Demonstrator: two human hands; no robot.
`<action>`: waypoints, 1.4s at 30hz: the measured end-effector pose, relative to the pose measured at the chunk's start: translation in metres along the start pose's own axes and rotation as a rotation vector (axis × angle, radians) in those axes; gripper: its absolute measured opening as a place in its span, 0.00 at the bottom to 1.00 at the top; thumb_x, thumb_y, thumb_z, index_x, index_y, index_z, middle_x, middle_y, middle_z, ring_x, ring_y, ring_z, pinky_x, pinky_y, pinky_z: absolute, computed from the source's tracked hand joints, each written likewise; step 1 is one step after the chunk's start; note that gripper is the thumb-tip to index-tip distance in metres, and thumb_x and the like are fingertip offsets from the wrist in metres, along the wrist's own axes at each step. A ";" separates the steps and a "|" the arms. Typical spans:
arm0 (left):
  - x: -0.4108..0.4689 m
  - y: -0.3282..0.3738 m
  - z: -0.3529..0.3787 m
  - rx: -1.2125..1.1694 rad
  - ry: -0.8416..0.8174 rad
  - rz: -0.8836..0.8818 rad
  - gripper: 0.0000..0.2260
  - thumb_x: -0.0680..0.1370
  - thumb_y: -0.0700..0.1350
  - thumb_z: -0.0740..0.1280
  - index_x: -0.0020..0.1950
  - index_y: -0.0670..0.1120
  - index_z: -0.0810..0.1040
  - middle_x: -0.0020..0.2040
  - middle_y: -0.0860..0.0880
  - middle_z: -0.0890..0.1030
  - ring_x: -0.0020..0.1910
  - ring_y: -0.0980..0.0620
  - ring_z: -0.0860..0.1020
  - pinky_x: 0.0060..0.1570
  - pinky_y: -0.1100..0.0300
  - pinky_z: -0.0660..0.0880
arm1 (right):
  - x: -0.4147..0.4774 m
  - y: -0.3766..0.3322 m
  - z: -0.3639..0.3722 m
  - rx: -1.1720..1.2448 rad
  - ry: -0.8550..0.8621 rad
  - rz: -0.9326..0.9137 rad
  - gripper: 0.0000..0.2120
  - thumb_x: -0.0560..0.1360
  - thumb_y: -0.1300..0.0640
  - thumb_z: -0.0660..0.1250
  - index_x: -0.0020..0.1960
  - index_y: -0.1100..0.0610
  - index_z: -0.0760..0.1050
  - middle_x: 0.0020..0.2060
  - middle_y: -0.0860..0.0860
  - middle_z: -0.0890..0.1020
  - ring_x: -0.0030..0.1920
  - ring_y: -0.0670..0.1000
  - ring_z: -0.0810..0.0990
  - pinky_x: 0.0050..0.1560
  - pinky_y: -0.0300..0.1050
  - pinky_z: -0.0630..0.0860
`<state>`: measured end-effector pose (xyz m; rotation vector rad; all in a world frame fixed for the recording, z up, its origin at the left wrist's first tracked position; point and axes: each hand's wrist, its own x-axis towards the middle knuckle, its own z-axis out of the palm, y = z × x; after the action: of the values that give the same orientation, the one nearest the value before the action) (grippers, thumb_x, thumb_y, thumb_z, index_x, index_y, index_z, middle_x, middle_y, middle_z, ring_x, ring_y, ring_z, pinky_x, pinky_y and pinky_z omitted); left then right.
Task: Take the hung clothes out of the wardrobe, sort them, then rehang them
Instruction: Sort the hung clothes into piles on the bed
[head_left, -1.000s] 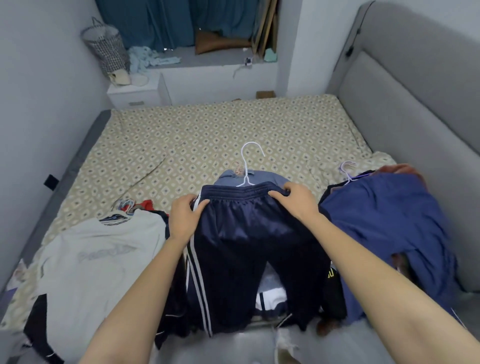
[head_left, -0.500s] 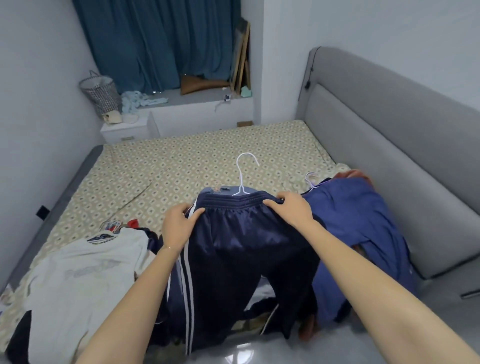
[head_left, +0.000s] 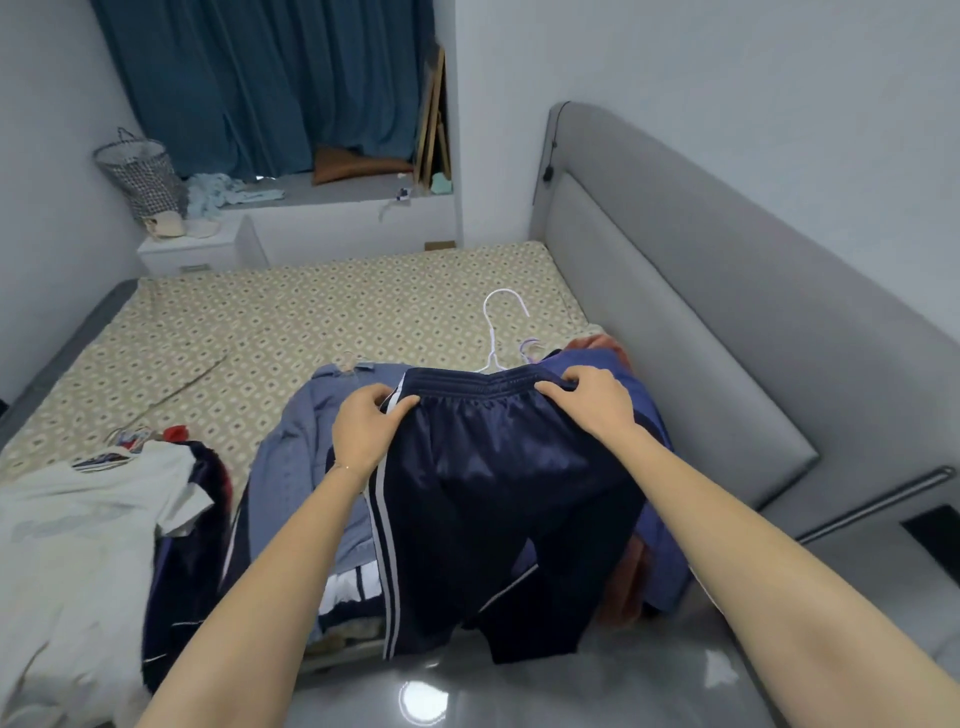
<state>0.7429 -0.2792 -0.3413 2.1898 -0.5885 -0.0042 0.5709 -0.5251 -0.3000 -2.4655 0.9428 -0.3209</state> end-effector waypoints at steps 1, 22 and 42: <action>-0.001 0.009 0.012 -0.016 -0.016 -0.002 0.16 0.76 0.57 0.71 0.34 0.49 0.74 0.32 0.52 0.77 0.31 0.53 0.74 0.30 0.55 0.67 | 0.001 0.012 -0.011 -0.013 0.005 0.016 0.21 0.74 0.35 0.65 0.33 0.50 0.70 0.33 0.47 0.76 0.40 0.52 0.75 0.30 0.44 0.63; 0.103 0.113 0.194 -0.214 -0.205 0.027 0.23 0.75 0.57 0.71 0.35 0.38 0.72 0.31 0.43 0.73 0.30 0.53 0.67 0.33 0.54 0.65 | 0.115 0.134 -0.105 -0.166 0.131 0.178 0.22 0.74 0.36 0.66 0.47 0.55 0.82 0.42 0.52 0.84 0.42 0.56 0.78 0.41 0.46 0.72; 0.249 0.054 0.266 -0.201 -0.219 -0.144 0.17 0.77 0.54 0.70 0.36 0.44 0.73 0.32 0.49 0.74 0.31 0.54 0.69 0.33 0.57 0.65 | 0.310 0.138 -0.025 -0.135 -0.041 0.141 0.22 0.74 0.36 0.66 0.34 0.53 0.73 0.30 0.48 0.77 0.36 0.54 0.77 0.33 0.45 0.67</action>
<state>0.8888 -0.6071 -0.4230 2.0440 -0.5250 -0.3677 0.7116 -0.8327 -0.3348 -2.4983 1.1477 -0.1633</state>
